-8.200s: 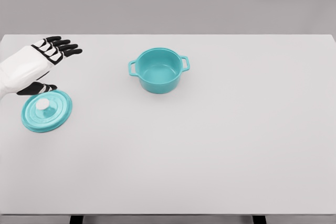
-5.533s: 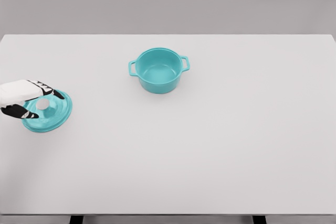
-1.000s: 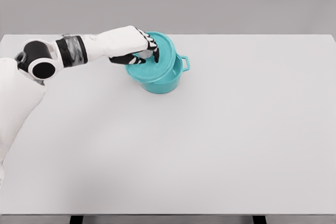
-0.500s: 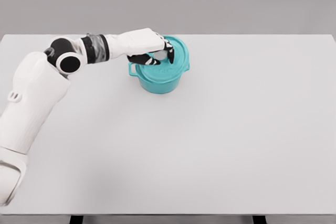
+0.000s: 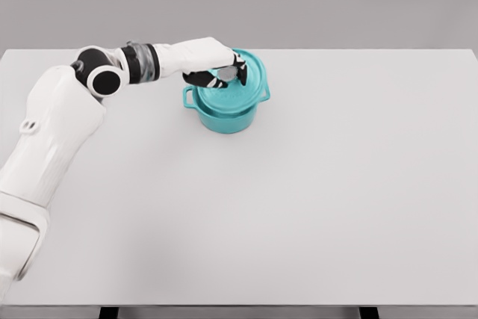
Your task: Cover the pot with left arm
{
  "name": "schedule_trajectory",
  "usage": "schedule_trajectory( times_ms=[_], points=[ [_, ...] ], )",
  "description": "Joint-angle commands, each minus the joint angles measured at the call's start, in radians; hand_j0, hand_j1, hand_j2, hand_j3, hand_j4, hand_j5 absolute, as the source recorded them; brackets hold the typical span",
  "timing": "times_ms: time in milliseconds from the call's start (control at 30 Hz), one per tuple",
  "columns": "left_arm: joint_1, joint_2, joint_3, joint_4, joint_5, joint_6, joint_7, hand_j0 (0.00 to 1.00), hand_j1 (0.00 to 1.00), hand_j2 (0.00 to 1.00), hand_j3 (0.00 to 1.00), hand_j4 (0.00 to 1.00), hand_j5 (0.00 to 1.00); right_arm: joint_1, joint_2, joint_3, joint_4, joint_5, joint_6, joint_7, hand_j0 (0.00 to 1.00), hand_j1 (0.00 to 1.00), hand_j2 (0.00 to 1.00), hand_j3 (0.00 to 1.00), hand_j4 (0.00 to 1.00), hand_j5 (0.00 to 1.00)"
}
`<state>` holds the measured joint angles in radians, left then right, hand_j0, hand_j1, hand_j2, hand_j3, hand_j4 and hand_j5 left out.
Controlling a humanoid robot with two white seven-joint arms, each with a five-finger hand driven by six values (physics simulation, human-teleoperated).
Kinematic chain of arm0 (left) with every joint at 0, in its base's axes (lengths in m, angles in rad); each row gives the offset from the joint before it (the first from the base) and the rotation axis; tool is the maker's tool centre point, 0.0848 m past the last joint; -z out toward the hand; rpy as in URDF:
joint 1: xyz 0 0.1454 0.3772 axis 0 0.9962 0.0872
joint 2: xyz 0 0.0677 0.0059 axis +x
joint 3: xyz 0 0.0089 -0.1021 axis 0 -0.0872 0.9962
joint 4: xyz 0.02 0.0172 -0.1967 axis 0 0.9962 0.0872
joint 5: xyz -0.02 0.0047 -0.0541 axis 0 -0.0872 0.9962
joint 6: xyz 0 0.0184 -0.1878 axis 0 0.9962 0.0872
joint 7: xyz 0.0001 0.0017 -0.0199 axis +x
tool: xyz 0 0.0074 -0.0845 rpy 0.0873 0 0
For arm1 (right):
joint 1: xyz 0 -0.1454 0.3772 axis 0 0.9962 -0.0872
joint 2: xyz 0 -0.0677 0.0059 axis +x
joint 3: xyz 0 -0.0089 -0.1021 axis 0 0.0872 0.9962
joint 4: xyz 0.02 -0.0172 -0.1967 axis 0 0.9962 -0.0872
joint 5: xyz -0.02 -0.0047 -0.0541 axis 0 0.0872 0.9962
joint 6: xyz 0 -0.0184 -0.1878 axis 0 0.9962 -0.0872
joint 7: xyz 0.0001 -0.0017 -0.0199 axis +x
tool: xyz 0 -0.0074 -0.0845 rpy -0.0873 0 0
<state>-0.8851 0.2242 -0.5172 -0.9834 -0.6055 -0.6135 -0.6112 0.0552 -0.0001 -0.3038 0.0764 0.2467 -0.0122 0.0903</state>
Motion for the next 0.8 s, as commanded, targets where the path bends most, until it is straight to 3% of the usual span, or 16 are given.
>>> schedule_trajectory(
  times_ms=[0, 433, 767],
  points=[
    [-0.002, -0.003, 0.002, 0.031, 0.006, 0.003, 0.000, 0.51, 0.51, 0.51, 0.51, 0.51, 0.51, 0.000, 0.000, 0.000, -0.001, 0.000, 0.000, 0.000, 1.00, 1.00, 1.00, 1.00, 1.00, 1.00],
    [-0.005, -0.023, 0.000, 0.075, 0.001, 0.003, 0.000, 0.54, 0.54, 0.54, 0.54, 0.54, 0.54, 0.000, 0.000, 0.000, 0.000, -0.001, 0.000, 0.000, 1.00, 1.00, 1.00, 1.00, 1.00, 1.00],
    [-0.006, -0.022, 0.000, 0.075, 0.001, 0.003, 0.000, 0.63, 0.63, 0.63, 0.63, 0.63, 0.63, 0.000, 0.000, 0.000, 0.000, -0.001, 0.000, 0.000, 1.00, 1.00, 1.00, 1.00, 1.00, 1.00]
  ],
)
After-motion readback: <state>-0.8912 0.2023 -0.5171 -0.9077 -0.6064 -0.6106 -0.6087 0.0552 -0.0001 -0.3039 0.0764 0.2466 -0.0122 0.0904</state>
